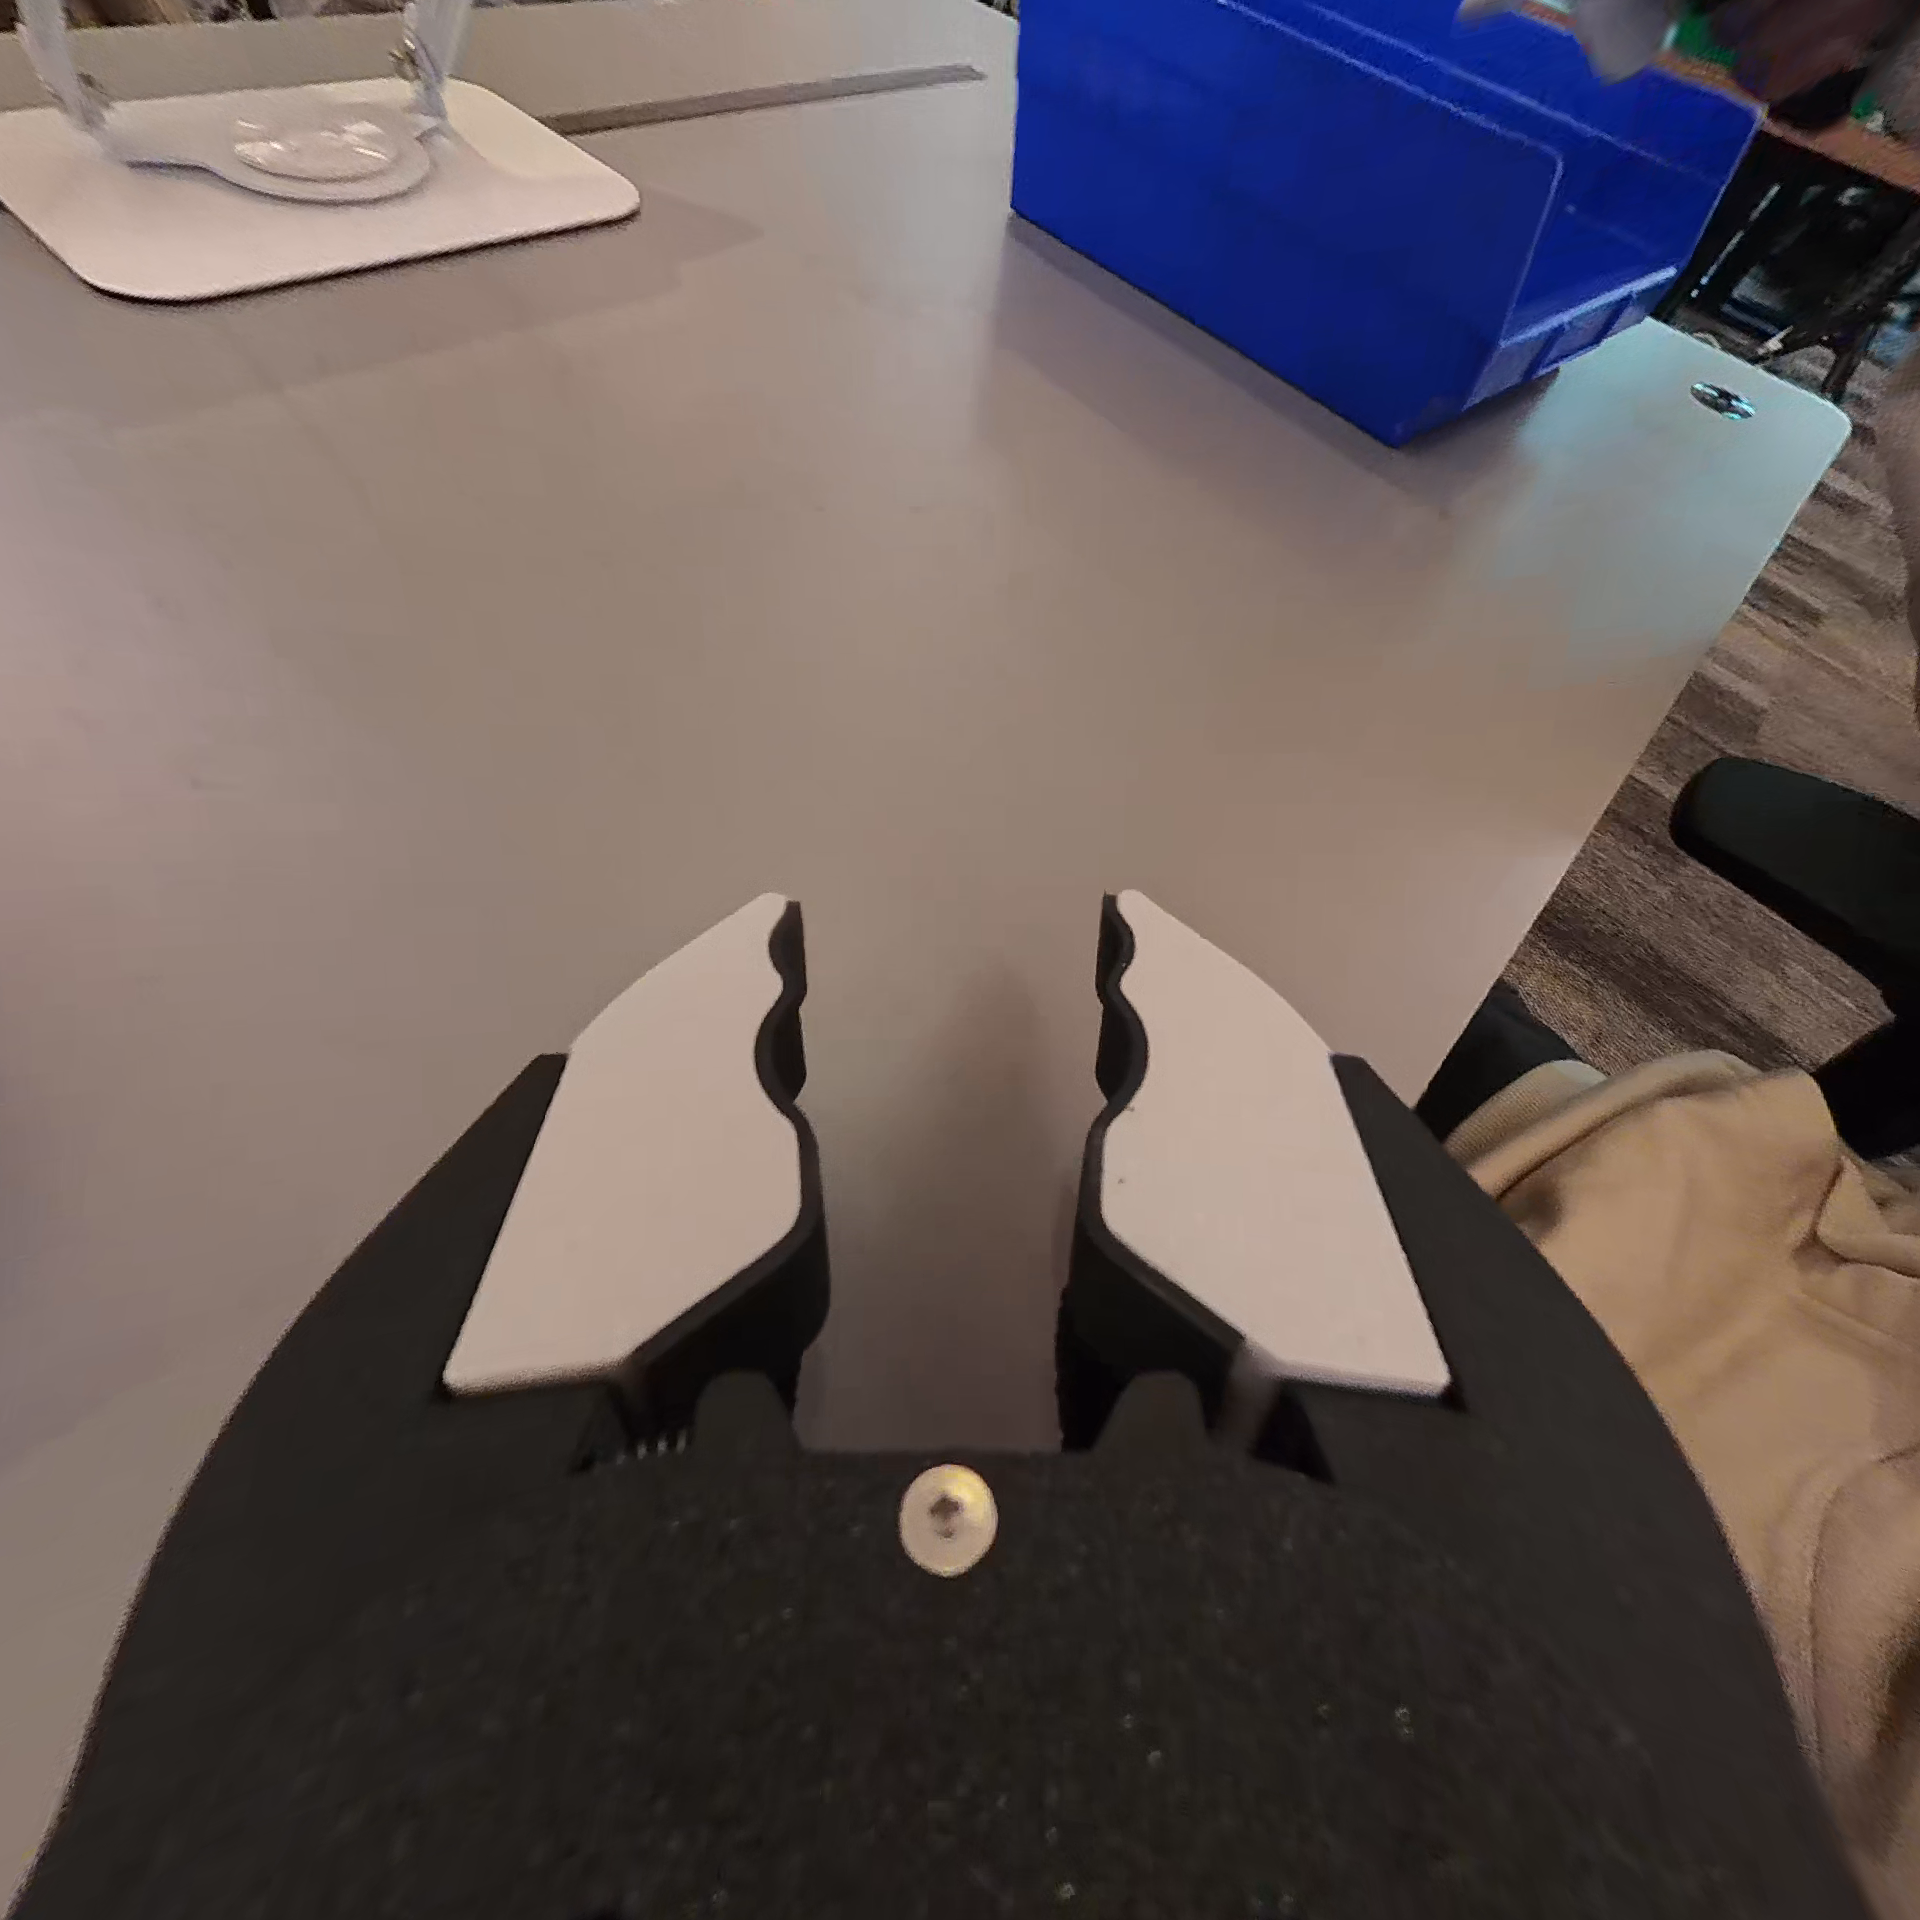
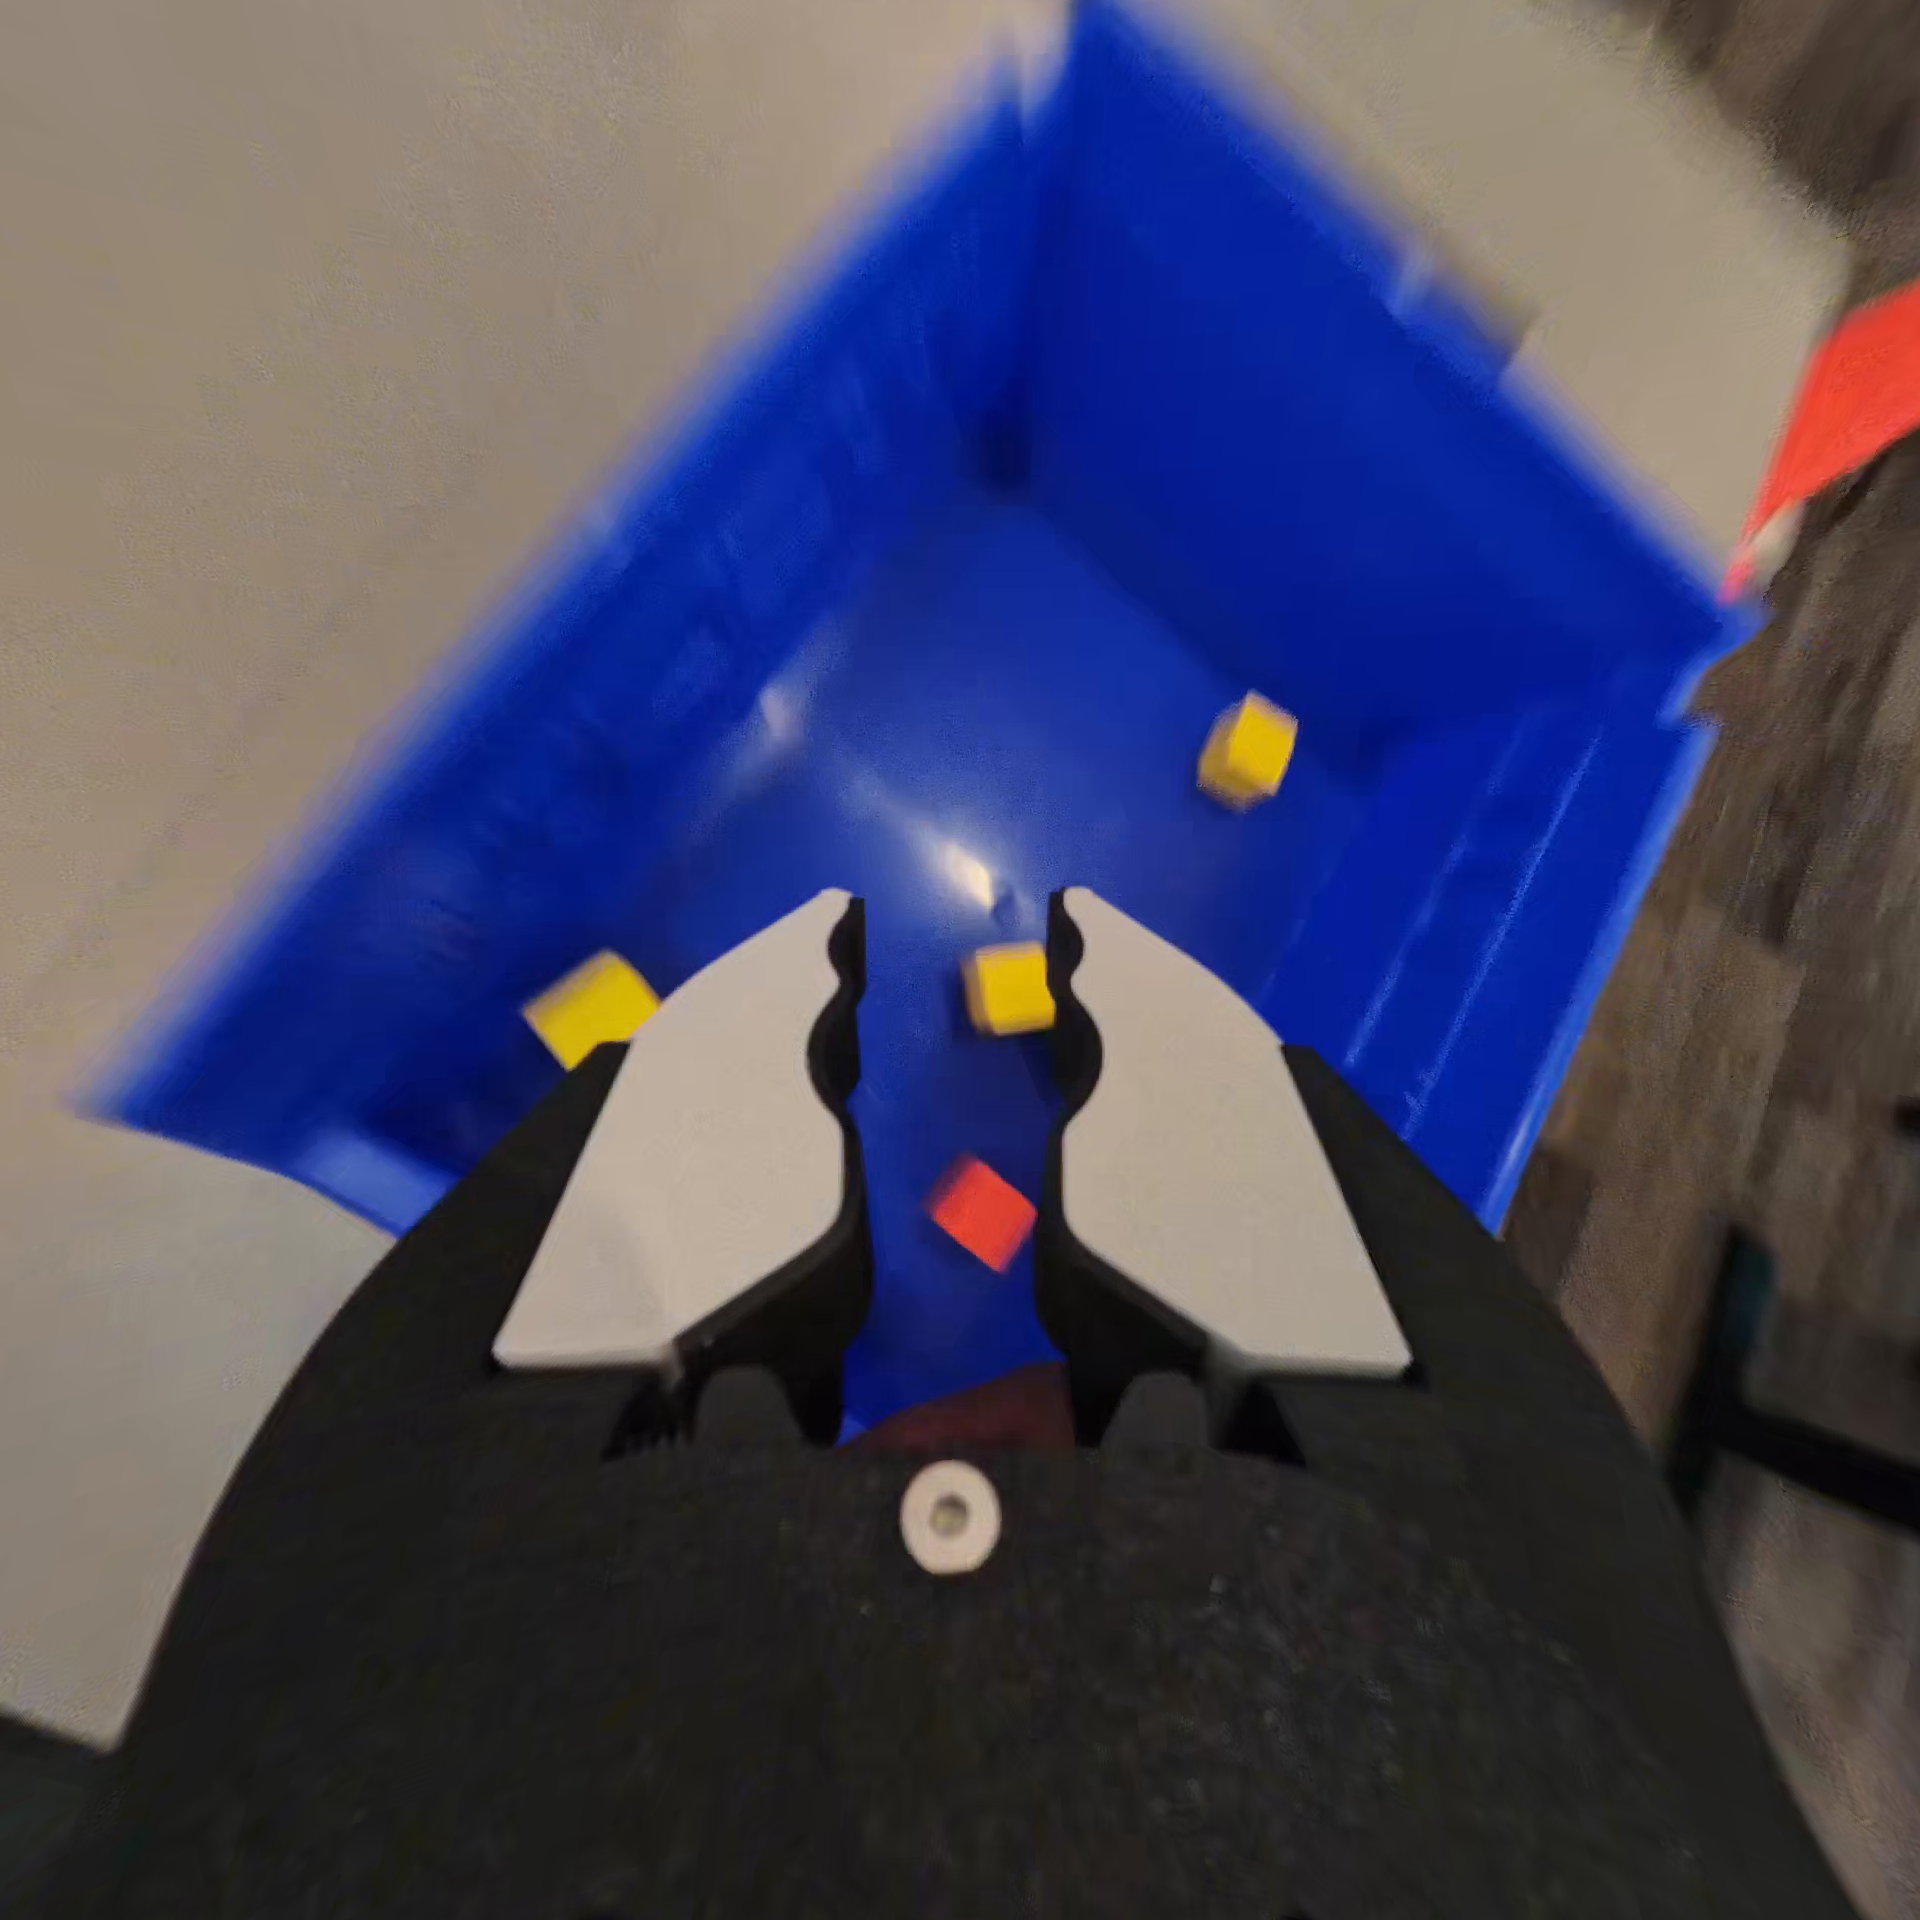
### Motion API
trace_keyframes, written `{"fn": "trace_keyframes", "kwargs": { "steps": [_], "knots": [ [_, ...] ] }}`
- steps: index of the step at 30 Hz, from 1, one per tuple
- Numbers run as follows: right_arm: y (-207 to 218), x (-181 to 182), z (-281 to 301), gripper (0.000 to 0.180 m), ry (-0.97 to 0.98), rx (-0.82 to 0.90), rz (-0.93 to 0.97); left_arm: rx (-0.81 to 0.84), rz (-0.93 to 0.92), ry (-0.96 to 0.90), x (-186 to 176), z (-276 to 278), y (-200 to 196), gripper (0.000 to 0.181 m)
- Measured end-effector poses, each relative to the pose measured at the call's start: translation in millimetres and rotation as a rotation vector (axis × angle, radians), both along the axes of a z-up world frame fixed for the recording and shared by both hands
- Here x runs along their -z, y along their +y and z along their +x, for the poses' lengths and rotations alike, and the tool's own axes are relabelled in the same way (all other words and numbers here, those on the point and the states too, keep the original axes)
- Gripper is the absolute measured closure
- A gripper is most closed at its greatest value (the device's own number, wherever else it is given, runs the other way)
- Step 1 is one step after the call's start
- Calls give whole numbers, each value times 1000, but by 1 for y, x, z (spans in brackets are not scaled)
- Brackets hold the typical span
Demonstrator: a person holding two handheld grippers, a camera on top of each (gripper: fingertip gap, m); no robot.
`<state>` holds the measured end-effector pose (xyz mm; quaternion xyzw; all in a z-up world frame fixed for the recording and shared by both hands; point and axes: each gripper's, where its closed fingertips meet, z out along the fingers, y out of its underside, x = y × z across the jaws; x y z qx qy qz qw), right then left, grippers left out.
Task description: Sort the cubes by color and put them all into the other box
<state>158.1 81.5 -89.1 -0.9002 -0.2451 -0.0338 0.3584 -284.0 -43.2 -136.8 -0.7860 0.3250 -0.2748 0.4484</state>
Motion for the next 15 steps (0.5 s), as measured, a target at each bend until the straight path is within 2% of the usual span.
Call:
{"fn": "trace_keyframes", "kwargs": {
  "steps": [1,3,5,7,9,11,15],
  "knots": [
    [-4,-25,-25,148,100,-7,141,-13,6,-6,-1,-2,2,127],
    [-26,-60,-101,147,416,-102,332,-36,13,-21,-3,-6,7,127],
    [-60,-69,-179,145,688,-253,403,-64,17,-29,-4,-9,12,127],
    [-83,-53,-235,145,830,-318,407,-90,24,-39,-6,-13,16,127],
    [-98,-31,-271,144,830,-369,400,-102,39,-37,-6,-15,20,127],
    [-99,-18,-283,144,733,-356,454,-116,50,-24,-6,-19,23,127],
    [-99,3,-294,144,700,-305,382,-133,36,-30,-5,-21,27,127]
  ]
}}
